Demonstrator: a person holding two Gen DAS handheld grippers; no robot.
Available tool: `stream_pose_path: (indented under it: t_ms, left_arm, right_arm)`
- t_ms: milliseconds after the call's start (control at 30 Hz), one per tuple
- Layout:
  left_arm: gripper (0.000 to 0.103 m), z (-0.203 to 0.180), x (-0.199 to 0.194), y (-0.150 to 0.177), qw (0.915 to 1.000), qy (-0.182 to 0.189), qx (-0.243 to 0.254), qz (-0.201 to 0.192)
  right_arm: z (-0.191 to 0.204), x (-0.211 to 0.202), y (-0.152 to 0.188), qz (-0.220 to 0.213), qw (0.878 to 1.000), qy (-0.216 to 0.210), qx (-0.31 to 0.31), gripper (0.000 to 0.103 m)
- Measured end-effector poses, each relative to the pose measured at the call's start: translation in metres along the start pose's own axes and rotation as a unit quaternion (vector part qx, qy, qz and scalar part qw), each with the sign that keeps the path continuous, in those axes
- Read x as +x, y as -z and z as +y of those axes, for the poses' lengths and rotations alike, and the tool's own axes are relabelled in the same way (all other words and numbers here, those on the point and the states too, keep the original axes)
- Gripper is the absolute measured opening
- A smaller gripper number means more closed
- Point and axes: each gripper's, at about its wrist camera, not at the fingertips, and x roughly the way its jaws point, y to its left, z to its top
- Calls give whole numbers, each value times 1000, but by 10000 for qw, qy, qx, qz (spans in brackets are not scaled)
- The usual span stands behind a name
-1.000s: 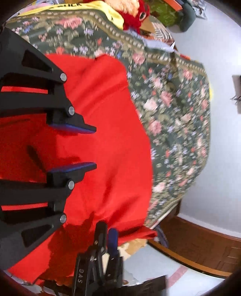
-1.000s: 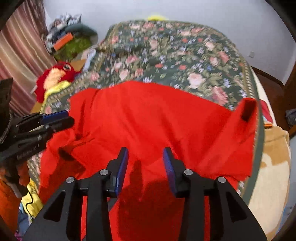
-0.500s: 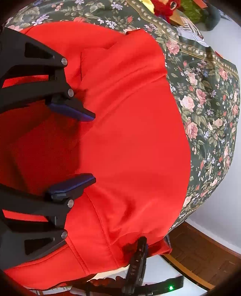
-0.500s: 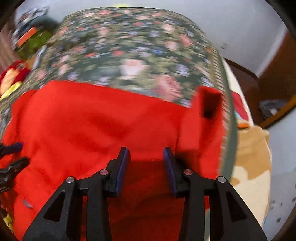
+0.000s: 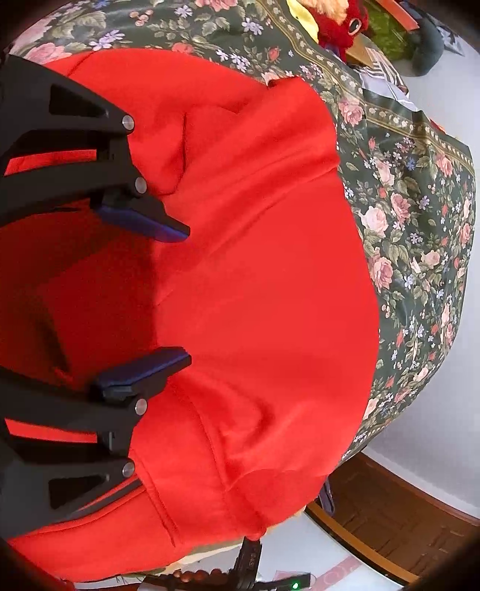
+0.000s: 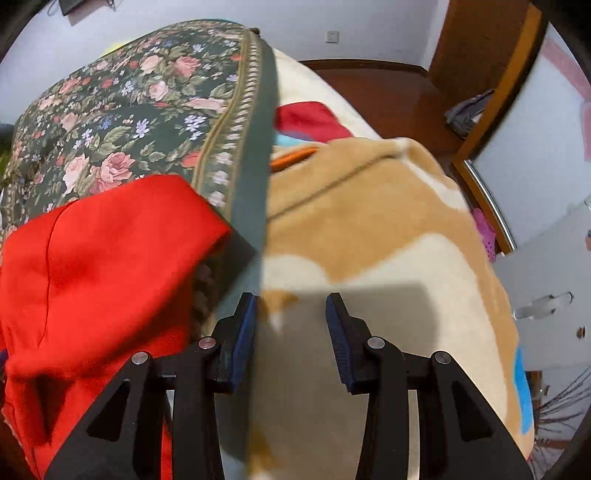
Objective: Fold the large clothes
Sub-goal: 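Fold the held collar over the jacket body and open both grippers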
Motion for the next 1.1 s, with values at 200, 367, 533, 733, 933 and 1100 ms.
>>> stream_pose_path:
  t_ms: [200,367,533,733,933,1100]
  left_arm:
    - [60,-6,-14,11,9998,-107,186,-5]
    - [60,-11,-23,23,9989,-303,350,-81]
    - [60,-8,-31,30,9989,-356,287,-94]
    - [60,-4,-50,38,9969,-610,489,-134]
    - [60,0,-73,45,9944,-865,514,-317]
    - [60,3,-96,49,9928,-983,390,-556]
  right_arm:
    - [39,-69,10,-554,9937,-872,-439,36]
    - [111,-95,23,-792,9783,-1405,-1300,61]
    - [170,-68,43,-416,9644,-1624,-2044,71]
    - [165,-27,64,407,9658,-1294,-2211,71]
    - [115,-40,69,489,9742,-1439,-1668,74]
    - [93,-68,80,202,9801,-1097,-1641,74]
